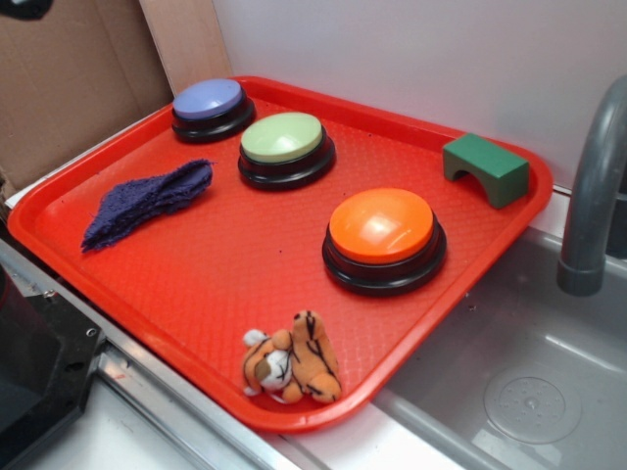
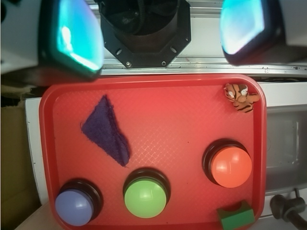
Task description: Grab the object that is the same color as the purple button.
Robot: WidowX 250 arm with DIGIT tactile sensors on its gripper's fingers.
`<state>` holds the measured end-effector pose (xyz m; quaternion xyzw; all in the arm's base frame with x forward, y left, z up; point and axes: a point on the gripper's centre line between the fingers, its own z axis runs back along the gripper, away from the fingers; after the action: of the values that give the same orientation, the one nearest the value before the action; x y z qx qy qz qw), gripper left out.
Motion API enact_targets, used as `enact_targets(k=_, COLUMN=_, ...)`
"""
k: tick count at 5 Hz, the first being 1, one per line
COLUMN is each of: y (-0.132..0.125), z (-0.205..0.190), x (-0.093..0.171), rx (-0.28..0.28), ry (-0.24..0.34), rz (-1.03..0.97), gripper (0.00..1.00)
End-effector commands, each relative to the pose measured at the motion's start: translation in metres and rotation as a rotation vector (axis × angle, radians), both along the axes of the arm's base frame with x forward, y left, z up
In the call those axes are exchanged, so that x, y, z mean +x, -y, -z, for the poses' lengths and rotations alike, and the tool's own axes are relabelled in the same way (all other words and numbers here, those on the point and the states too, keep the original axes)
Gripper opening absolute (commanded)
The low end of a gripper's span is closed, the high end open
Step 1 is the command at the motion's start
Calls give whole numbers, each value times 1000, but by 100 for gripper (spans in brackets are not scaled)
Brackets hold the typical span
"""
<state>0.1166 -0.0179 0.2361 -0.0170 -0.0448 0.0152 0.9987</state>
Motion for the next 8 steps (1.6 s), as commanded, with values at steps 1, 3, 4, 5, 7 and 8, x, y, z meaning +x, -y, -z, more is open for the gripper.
enact_targets(k=1, y=0, z=0, x=0, rx=0, ry=0, rz=0, gripper=100)
enact_targets(k=3, y=-50, z=61, x=18, rx=3, ry=68, rz=-263, gripper=100)
enact_targets(k=4, y=-65, z=91, x=23, rx=50, ry=94, rz=-331, gripper=100)
enact_targets(k=5, y=-93, z=138, x=29, rx=59, ry=101, rz=-378, gripper=100)
enact_targets(k=7, y=-121, z=182, x=31, rx=103, ry=108, rz=-430, gripper=100)
enact_targets(k=8, y=-128, z=194, x=34, rx=116, ry=113, rz=-447, gripper=100)
